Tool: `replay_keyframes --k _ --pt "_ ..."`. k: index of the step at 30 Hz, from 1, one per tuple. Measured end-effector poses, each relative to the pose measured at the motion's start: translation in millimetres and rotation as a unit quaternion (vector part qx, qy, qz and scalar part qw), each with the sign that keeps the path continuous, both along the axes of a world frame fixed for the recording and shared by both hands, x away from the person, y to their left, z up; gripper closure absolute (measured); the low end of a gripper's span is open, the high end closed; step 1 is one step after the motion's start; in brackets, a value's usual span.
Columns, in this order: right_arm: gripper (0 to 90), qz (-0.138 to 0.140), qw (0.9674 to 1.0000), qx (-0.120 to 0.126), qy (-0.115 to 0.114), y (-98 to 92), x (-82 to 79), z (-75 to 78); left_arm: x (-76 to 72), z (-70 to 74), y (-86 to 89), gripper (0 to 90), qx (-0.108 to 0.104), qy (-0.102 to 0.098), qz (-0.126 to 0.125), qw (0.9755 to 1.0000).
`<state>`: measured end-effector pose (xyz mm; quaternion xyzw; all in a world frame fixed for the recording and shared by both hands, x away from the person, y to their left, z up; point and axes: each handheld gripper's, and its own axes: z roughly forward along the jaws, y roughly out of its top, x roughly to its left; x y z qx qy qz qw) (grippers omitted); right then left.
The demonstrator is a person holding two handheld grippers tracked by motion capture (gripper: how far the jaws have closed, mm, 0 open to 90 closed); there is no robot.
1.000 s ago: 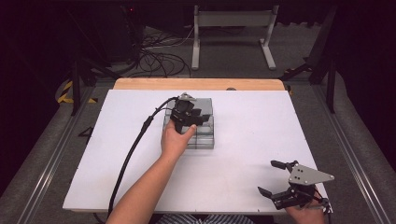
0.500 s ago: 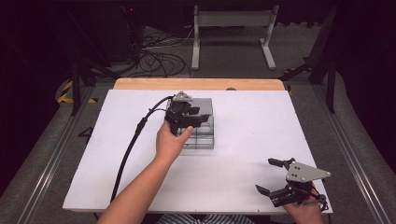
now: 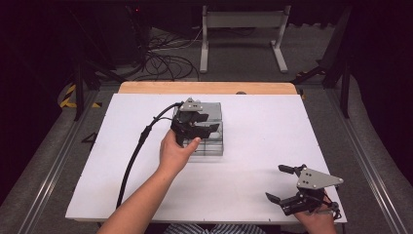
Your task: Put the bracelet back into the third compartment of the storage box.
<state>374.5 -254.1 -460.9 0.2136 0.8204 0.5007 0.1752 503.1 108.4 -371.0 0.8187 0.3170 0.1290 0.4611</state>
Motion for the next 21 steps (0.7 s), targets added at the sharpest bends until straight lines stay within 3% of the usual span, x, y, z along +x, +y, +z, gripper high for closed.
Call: replay_keyframes --k 4,7,10,15,21 --pt "4.6 0.000 1.0000 0.000 0.000 -0.3 0.0 0.0 -7.3 3.4 7.6 42.4 -0.011 -0.010 -0.004 0.9999" --pt "4.6 0.000 1.0000 0.001 0.000 -0.2 0.1 0.1 -15.2 6.4 12.5 41.2 -0.006 -0.016 -0.006 0.9998" --pt "4.6 -0.001 1.0000 0.001 0.000 -0.2 0.0 0.1 -25.9 9.6 19.0 40.0 -0.006 -0.029 -0.009 0.9995" --pt "4.6 -0.001 1.0000 0.002 0.001 0.1 0.3 0.0 -46.6 12.9 29.5 34.8 -0.017 -0.033 -0.020 0.9991" --pt "4.5 0.001 1.0000 0.000 0.000 1.7 -0.6 0.5 -71.0 13.2 41.4 30.2 -0.007 -0.053 -0.024 0.9983"
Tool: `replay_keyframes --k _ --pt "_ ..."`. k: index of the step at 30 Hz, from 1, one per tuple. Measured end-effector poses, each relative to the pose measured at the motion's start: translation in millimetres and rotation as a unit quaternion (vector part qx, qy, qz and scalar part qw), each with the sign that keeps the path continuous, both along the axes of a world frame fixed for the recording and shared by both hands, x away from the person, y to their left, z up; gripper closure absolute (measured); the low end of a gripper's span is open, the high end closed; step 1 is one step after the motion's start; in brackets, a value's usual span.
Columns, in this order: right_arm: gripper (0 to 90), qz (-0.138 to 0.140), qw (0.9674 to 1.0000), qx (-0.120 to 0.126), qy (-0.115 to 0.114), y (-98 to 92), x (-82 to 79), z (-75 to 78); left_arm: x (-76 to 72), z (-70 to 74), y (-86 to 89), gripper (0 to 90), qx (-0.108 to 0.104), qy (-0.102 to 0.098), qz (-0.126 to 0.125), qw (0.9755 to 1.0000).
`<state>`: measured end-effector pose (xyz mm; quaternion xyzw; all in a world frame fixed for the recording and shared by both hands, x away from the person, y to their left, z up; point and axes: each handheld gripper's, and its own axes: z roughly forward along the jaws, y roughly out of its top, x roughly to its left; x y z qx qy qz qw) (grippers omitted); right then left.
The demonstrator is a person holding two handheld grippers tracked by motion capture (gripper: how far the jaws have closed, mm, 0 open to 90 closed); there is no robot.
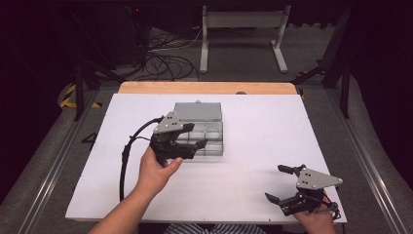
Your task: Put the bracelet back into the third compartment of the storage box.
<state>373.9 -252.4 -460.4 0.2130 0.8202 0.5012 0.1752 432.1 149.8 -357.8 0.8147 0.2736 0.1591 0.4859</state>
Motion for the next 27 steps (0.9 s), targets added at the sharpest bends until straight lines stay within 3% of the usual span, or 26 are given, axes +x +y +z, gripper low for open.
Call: replay_keyframes --k 3,8,12,21,24,27 --pt "4.6 -0.002 1.0000 0.003 0.001 -0.7 -0.2 0.0 -9.0 -4.3 7.9 29.1 0.006 -0.007 0.005 0.9999" --pt "4.6 -0.002 1.0000 0.003 0.001 -0.7 0.2 -0.1 -19.5 -15.7 23.5 28.5 -0.003 -0.004 0.016 0.9999" --pt "4.6 -0.003 1.0000 0.003 0.001 -0.2 0.0 -0.1 -27.3 -26.0 33.5 28.6 0.008 -0.007 0.027 0.9996" --pt "4.5 -0.003 1.0000 0.001 0.002 -0.3 0.1 -0.4 -44.3 -45.3 63.0 28.3 -0.009 -0.008 0.043 0.9990" --pt "4.5 -0.004 1.0000 0.001 0.002 -0.6 0.2 -0.6 -49.7 -52.9 74.4 27.8 -0.029 -0.002 0.048 0.9985" --pt "4.5 -0.005 1.0000 0.000 0.002 -0.4 0.3 -0.6 -54.2 -60.4 84.5 27.2 -0.034 -0.003 0.045 0.9984"
